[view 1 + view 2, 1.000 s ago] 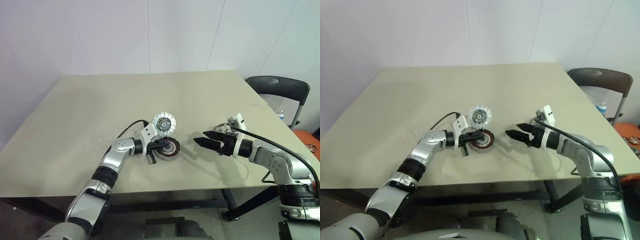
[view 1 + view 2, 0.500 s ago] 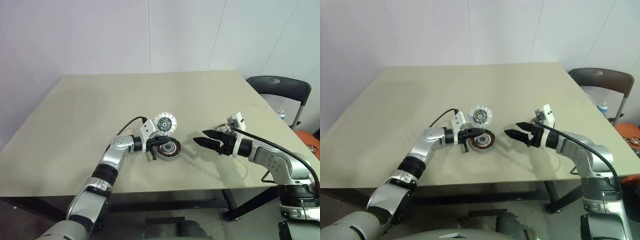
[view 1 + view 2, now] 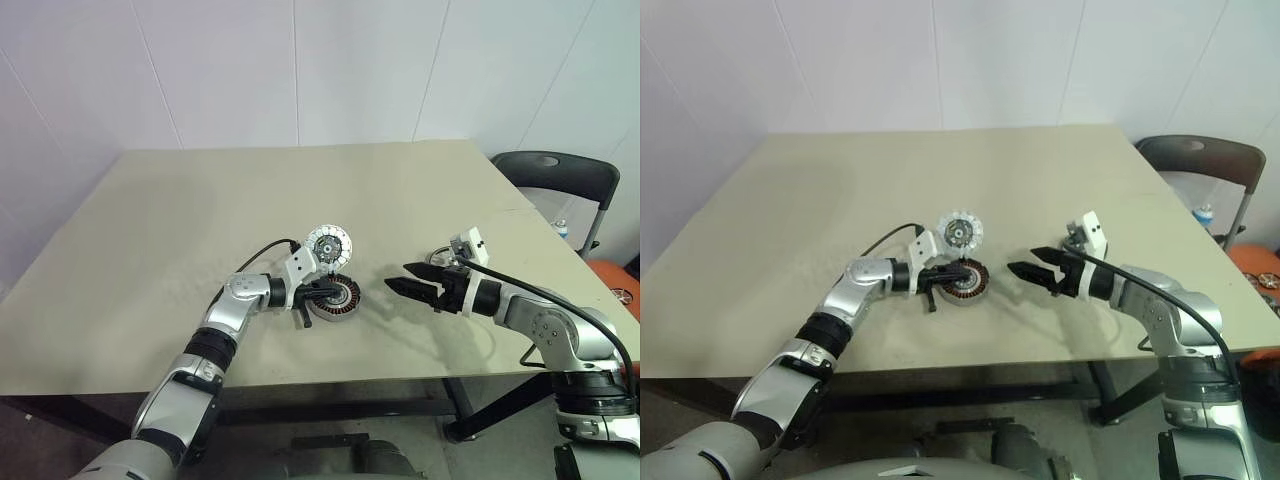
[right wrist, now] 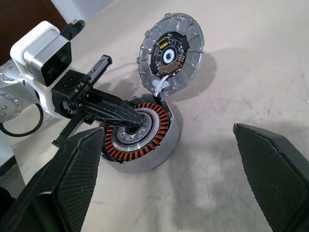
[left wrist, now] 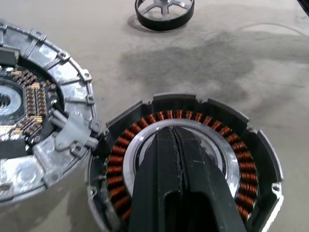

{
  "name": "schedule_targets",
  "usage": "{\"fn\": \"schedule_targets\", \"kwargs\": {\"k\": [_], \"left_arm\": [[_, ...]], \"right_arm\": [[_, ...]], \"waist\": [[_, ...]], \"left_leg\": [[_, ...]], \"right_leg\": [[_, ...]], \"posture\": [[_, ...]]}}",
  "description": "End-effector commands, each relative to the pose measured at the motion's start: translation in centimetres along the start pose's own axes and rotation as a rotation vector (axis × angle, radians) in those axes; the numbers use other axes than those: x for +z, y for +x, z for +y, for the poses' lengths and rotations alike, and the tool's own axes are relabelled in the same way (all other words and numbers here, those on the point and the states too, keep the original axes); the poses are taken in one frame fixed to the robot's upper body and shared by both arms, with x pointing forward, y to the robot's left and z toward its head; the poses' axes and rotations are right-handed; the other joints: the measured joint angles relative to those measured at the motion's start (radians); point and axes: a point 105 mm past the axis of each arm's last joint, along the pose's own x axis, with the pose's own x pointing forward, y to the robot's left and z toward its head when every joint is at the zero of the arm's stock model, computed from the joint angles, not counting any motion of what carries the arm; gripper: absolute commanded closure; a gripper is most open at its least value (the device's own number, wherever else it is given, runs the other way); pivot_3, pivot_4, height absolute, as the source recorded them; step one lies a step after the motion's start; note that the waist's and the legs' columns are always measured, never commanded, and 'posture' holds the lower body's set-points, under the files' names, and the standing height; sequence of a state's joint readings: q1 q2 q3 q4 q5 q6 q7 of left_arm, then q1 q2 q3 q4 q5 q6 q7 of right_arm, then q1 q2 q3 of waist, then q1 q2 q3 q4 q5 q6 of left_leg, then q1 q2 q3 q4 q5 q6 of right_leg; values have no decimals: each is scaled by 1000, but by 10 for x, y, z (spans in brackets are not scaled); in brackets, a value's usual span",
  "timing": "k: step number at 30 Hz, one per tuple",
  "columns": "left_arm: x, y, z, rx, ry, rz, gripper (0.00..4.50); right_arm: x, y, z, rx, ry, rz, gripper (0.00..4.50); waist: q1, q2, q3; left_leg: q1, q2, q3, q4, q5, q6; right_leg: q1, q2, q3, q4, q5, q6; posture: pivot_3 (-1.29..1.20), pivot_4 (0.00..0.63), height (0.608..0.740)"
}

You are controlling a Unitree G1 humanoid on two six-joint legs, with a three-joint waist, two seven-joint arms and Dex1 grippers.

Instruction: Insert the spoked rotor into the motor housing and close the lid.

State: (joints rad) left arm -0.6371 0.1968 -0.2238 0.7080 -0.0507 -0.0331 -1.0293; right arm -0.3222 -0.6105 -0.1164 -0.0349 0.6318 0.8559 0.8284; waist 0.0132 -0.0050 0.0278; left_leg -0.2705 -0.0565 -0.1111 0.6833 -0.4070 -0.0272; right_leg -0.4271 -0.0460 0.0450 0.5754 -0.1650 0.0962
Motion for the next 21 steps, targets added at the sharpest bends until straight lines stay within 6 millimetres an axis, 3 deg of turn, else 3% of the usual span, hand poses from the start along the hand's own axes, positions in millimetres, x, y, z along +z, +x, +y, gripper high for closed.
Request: {"fn": "schedule_targets", "kwargs": {"k": [1, 13, 19, 21], "left_arm": [[-3, -1, 2, -5, 17, 50, 4500], [-36, -6, -8, -48, -28, 232, 4500], [-23, -4, 1, 2, 8, 173, 4500], [3, 0, 9, 52, 0, 24, 4500]], "right_arm": [[12, 2, 6, 18, -55, -34, 12], [9, 5, 5, 5, -65, -26, 12], [7, 6, 5, 3, -66, -23, 12], [7, 7, 5, 4, -65, -26, 12]], "waist": [[0, 0, 0], [-1, 0, -1], [-1, 0, -1], [-1, 0, -1]], "left_leg": [[0, 0, 0, 0, 0, 0], [2, 0, 0, 0, 0, 0], [3, 0, 0, 0, 0, 0], [3, 0, 0, 0, 0, 0]], "right_leg": [[0, 0, 0, 0, 0, 0], [3, 0, 0, 1, 0, 0], [3, 0, 0, 2, 0, 0], [3, 0, 0, 2, 0, 0]], "posture": [[0, 0, 740], [0, 0, 740], [0, 0, 740], [0, 0, 740]]}}
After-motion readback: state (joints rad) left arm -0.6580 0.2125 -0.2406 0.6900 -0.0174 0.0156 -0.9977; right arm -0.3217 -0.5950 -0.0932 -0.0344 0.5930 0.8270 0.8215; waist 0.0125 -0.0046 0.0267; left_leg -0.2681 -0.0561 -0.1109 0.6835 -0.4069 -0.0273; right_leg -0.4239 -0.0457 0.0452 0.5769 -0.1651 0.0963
